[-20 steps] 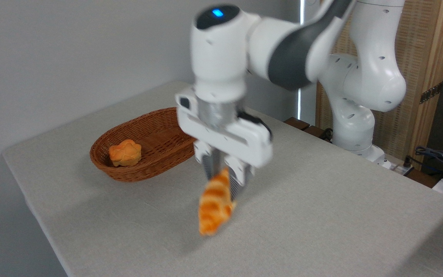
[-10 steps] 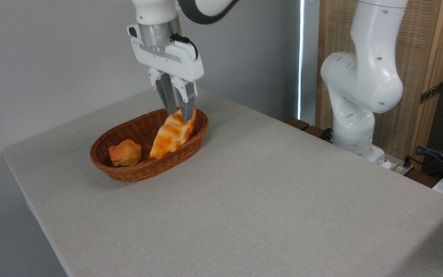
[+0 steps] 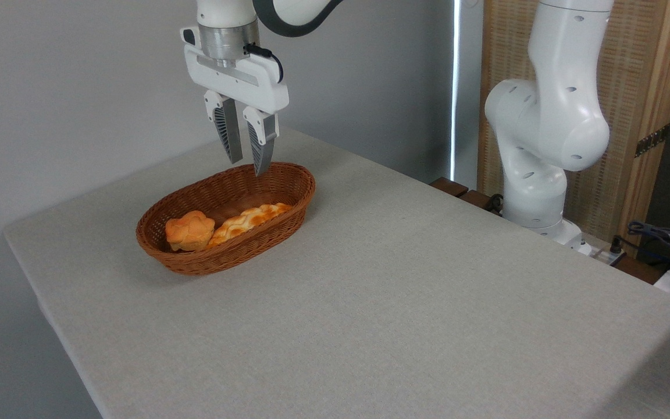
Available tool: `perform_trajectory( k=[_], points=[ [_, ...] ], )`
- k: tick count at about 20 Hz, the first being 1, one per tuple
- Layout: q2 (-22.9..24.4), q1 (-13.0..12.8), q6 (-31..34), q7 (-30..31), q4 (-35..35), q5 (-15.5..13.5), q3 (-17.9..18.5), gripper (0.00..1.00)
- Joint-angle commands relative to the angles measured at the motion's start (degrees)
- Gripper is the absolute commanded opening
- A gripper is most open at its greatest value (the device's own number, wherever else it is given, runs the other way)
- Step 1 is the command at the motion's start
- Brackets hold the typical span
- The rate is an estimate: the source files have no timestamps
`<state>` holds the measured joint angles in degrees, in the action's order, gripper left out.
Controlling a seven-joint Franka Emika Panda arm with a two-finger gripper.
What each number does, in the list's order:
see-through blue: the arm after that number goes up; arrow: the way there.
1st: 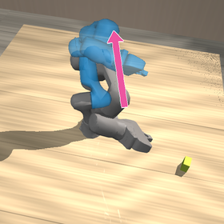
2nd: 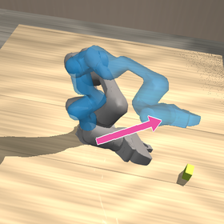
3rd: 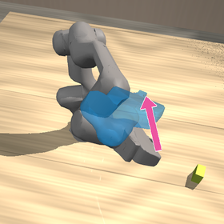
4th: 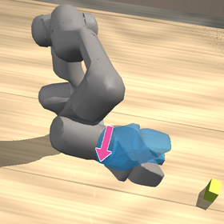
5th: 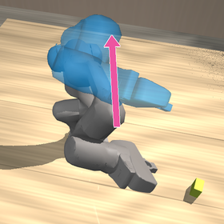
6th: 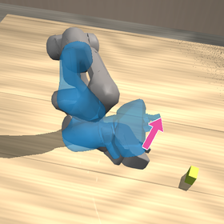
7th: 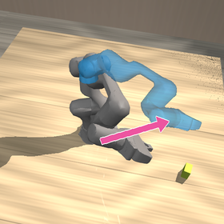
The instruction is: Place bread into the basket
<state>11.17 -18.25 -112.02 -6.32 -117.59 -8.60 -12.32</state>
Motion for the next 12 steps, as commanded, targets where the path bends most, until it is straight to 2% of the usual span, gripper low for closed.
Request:
perform_trajectory(
  k=[1, 2, 4, 8, 12],
  points=[
    [0.3, 1.1, 0.5, -0.1, 1.7, -0.1, 0.7, 1.0],
    [0.3, 1.2, 0.9, -0.7, 2.7, 1.7, 1.3, 1.0],
    [0.0, 1.0, 1.8, -3.8, 3.9, 7.7, 5.1, 1.0],
    [-0.7, 1.1, 7.9, -16.1, 6.5, 8.6, 10.6, 1.0],
    [-3.8, 1.1, 10.4, -18.4, 11.1, 8.9, 14.2, 1.0]
  ],
)
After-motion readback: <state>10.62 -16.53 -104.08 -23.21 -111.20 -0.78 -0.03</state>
